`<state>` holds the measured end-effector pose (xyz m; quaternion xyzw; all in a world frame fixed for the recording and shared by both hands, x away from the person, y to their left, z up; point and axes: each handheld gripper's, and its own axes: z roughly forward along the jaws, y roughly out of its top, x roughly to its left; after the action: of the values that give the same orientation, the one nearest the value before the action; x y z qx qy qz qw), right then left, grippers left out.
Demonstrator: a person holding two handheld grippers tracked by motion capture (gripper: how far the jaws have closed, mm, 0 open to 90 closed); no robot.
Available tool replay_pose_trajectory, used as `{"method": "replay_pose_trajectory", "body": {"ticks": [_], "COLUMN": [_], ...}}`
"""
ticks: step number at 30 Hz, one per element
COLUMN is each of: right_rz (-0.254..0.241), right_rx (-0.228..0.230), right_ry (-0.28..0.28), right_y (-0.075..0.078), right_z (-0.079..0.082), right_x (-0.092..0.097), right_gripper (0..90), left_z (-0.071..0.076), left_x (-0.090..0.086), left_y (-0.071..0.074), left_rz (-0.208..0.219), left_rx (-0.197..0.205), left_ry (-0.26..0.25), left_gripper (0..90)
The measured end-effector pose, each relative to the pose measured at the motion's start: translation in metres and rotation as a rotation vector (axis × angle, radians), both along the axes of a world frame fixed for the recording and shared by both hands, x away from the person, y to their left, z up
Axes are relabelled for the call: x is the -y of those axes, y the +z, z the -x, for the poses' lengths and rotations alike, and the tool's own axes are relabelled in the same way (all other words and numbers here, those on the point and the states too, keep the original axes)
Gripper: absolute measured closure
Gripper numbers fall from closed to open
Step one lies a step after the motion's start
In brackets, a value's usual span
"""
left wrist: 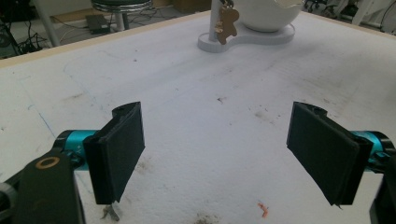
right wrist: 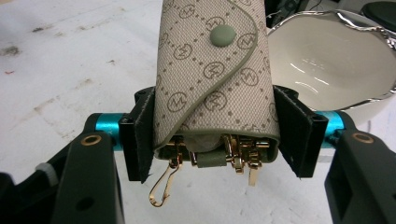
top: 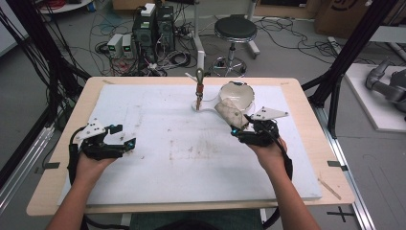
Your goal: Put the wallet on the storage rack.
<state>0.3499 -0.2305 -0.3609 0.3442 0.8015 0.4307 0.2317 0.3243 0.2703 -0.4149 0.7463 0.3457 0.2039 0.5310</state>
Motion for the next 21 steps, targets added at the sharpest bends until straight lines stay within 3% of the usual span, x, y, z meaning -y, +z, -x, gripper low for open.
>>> {"method": "replay_pose_trajectory", "body": {"ticks": [14, 21], "right_rz": [-0.006, -0.005], "right_rx": [0.026, 0.023], "right_ry": [-0.042, -0.093], "right_y": [0.009, 0.012], "right_z": [0.001, -0.01], "right_x": [0.012, 0.025], "right_gripper": [37.6, 37.5], "left_z": [0.001, 0.0], "left_x": [0.0, 0.002], "left_y": [0.001, 0.0], "left_rz": [-0.005, -0.009], "left_rx": [0.006, 0.0], "left_ry": [0.003, 0.0], "left_gripper": [19.0, 19.0]}}
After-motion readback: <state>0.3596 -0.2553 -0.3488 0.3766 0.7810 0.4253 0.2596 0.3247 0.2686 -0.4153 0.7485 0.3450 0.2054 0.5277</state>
